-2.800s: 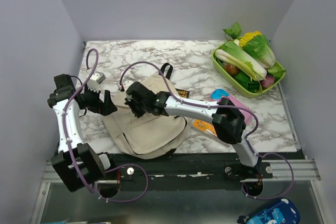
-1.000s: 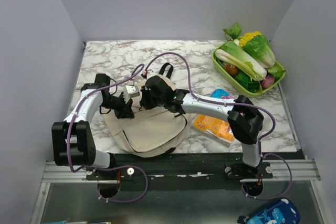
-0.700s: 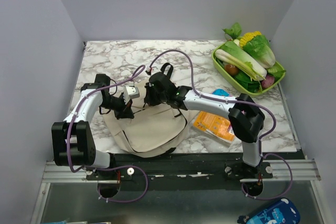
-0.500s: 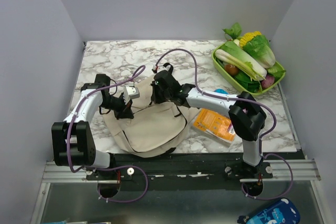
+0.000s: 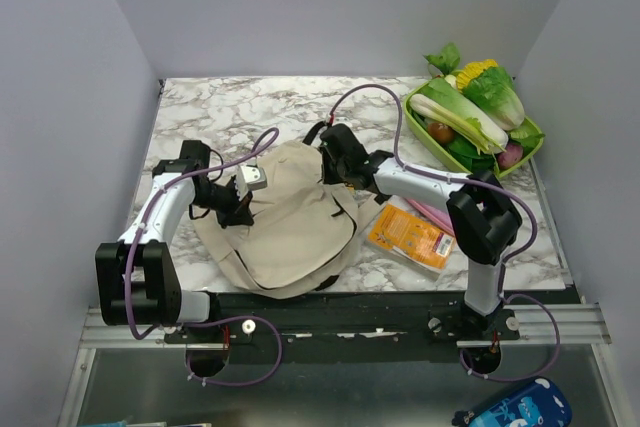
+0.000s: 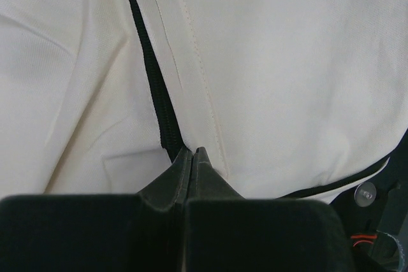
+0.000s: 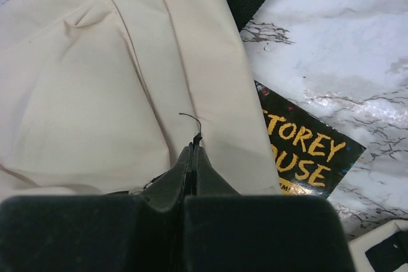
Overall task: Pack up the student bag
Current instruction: Zip the student bag at the center of the board.
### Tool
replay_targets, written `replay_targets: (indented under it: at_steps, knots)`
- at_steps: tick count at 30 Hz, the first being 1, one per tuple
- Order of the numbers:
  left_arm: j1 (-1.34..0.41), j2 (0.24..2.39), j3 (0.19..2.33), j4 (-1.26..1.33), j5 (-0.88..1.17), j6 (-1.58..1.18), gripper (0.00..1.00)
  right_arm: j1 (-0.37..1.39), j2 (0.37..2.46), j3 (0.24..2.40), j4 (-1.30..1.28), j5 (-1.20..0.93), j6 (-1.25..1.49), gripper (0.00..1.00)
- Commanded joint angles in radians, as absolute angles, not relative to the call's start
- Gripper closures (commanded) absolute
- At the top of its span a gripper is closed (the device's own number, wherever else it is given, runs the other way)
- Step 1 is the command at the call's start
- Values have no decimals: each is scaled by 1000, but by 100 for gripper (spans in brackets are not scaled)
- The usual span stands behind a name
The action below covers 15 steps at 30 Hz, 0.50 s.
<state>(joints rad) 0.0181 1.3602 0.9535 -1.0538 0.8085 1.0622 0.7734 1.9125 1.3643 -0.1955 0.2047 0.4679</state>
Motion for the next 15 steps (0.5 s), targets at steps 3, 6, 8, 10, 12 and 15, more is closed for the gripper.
replay_targets:
  at_steps: [3,6,8,10,12,15]
  knots:
    - [18,1324,966,-1114,762,1060,100,730,1873,1336,-219,368,448,99]
    - [17,1327,979,-1088,769,1022,100,730,1850,1315,-180,277,451,96]
    - [15,1339,1014,-1080,782,968,79,736,1820,1280,-138,243,460,77]
    - [11,1347,1049,-1062,796,915,68,742,1795,1255,-115,196,472,58]
    - [5,1353,1106,-1039,816,838,61,747,1754,1211,-84,172,483,49]
    - [-40,1361,1169,-1003,833,755,53,749,1704,1136,-52,155,483,34]
